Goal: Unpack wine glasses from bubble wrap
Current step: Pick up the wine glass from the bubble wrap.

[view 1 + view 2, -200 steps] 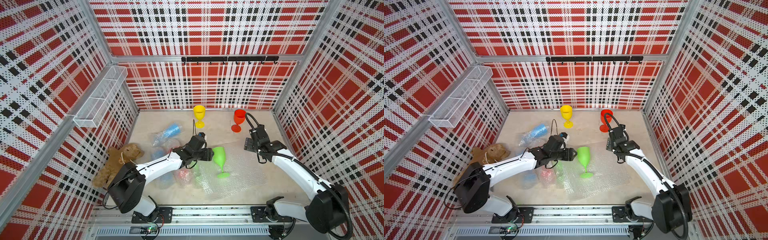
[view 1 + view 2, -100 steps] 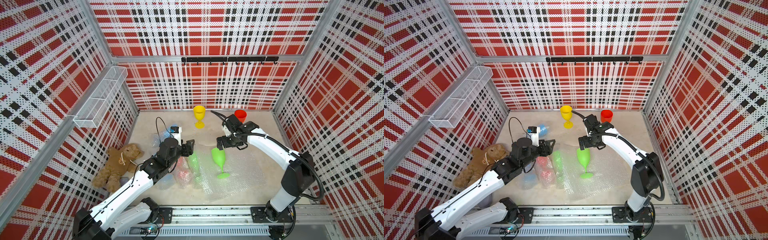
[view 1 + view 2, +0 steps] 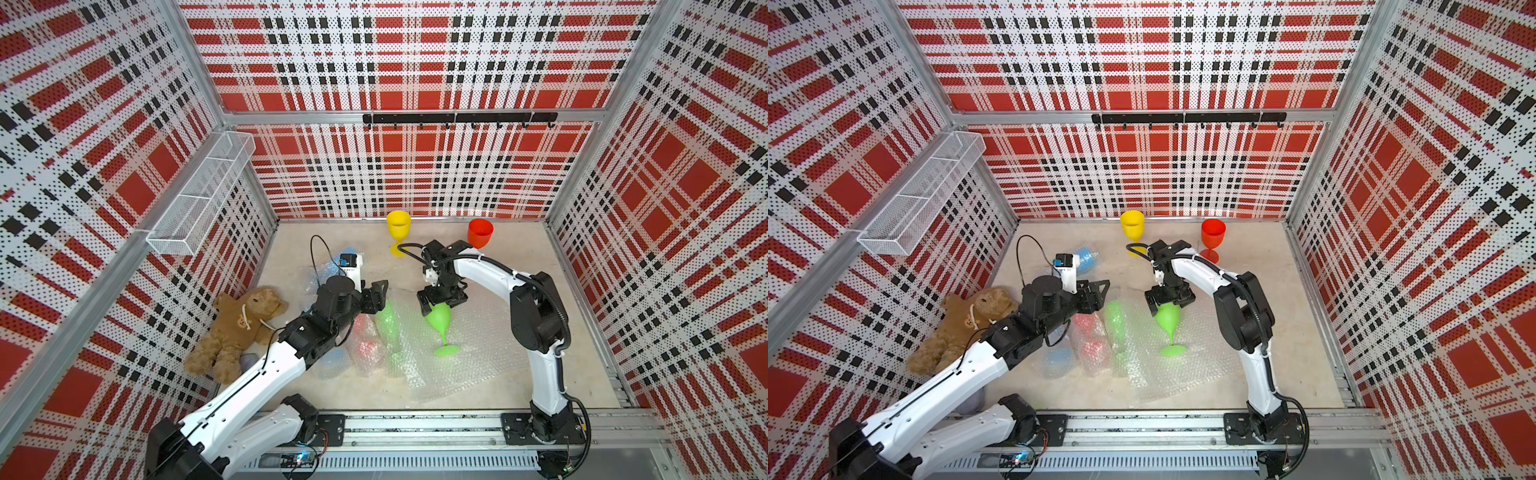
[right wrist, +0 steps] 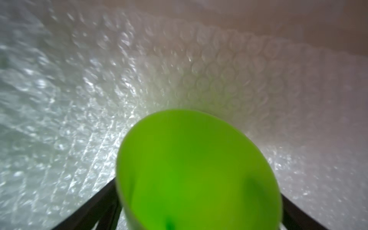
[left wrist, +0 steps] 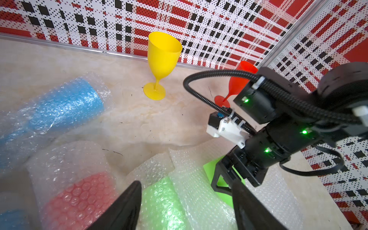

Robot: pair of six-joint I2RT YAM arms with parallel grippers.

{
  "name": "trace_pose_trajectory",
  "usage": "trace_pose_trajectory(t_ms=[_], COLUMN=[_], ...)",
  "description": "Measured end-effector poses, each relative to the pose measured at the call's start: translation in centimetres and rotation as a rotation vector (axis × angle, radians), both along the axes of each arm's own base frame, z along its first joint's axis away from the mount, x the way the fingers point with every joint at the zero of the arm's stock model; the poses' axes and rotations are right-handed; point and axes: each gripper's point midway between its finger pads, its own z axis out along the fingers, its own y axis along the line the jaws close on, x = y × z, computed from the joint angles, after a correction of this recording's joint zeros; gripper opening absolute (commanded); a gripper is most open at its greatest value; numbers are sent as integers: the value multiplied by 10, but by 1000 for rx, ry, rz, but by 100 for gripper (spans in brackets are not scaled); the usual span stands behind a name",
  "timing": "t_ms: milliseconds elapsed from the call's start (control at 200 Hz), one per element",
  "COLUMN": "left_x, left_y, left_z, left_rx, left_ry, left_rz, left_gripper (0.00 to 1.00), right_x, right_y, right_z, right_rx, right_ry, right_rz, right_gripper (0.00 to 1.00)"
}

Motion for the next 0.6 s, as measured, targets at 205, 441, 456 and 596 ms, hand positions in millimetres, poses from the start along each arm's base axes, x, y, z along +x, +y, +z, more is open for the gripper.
trace_pose_trajectory(t_ms=[205, 441, 456, 596], left_x=[-1, 0, 0, 1], left_y=[5, 8, 8, 10], left_z=[9, 11, 11, 11], left_rx=[-16, -20, -20, -20], left_ry=[-22, -27, -27, -26], left_rz=[8, 18, 18, 24], left_gripper=[73, 73, 73, 73], right_x=[-3, 8, 8, 11], right_y=[3, 14, 14, 15], right_z=[-9, 1, 1, -6], right_rx=[-5, 31, 32, 24], right_ry=[47, 19, 19, 28], right_rz=[4, 2, 3, 2], right_gripper=[92, 98, 98, 100])
